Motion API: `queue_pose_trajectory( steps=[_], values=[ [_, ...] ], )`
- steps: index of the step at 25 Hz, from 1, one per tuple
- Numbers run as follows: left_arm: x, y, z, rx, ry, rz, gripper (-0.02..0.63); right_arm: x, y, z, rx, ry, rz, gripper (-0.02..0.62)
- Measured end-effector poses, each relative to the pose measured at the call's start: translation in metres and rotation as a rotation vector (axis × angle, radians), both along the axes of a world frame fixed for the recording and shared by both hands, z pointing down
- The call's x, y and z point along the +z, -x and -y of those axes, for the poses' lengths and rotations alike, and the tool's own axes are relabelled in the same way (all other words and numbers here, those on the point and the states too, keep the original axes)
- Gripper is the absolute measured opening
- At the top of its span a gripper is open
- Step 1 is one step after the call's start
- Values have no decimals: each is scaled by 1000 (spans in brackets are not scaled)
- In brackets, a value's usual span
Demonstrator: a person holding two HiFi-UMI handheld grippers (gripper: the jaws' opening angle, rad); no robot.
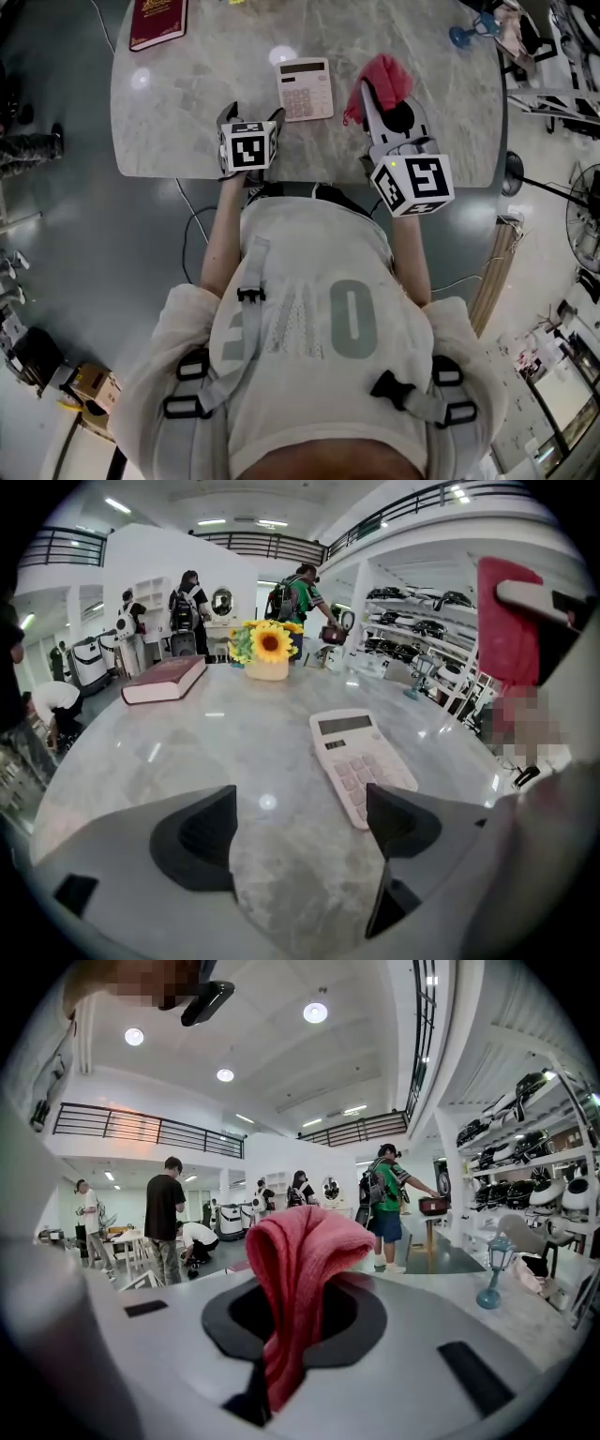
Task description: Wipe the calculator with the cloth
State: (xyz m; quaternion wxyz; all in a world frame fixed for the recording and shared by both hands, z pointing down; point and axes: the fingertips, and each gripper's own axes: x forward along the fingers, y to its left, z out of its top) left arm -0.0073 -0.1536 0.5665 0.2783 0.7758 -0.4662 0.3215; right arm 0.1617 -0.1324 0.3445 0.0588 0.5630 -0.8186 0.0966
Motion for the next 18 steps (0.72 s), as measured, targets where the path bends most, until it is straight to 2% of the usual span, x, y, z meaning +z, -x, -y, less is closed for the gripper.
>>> queue_pose_trajectory(
  steps=[9,18],
  values=[
    [31,0,-9,31,70,64,416,5,-4,-2,9,16,0,57],
    [42,-3,-11,14,138,33,422,10,-11,1,4,23,-21,57]
  ],
)
